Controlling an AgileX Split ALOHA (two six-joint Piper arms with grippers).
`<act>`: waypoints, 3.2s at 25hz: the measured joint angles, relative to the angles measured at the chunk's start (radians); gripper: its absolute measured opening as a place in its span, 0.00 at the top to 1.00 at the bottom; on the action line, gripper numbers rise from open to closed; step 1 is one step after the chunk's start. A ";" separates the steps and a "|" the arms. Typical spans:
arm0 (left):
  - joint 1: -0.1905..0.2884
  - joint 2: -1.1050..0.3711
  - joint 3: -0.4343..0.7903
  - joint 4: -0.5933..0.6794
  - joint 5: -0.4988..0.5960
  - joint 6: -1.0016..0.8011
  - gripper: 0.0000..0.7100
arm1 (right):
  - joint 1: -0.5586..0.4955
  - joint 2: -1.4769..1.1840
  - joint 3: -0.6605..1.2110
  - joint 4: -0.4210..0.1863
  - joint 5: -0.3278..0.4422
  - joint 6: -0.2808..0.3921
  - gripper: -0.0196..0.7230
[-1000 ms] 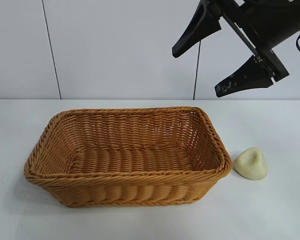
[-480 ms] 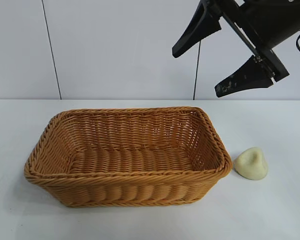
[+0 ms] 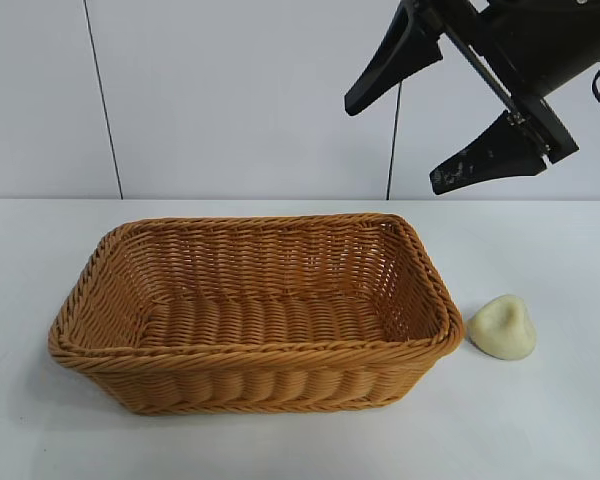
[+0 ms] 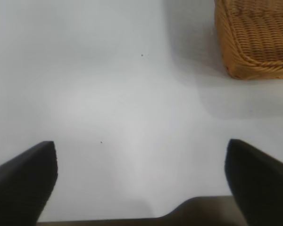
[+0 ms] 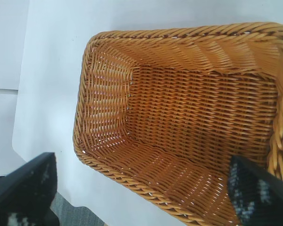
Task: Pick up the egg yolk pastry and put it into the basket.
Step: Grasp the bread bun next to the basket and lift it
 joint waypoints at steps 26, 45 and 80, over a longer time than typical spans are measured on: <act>0.032 -0.215 0.001 -0.001 -0.013 0.000 0.02 | 0.000 0.000 -0.181 -0.728 0.091 0.375 0.03; 0.032 -0.219 0.034 0.011 -0.060 0.000 0.02 | 0.000 0.237 -0.181 -0.833 0.126 0.431 0.03; 0.032 -0.219 0.034 0.013 -0.062 0.001 0.02 | 0.000 0.322 -0.215 -0.924 0.096 0.469 0.91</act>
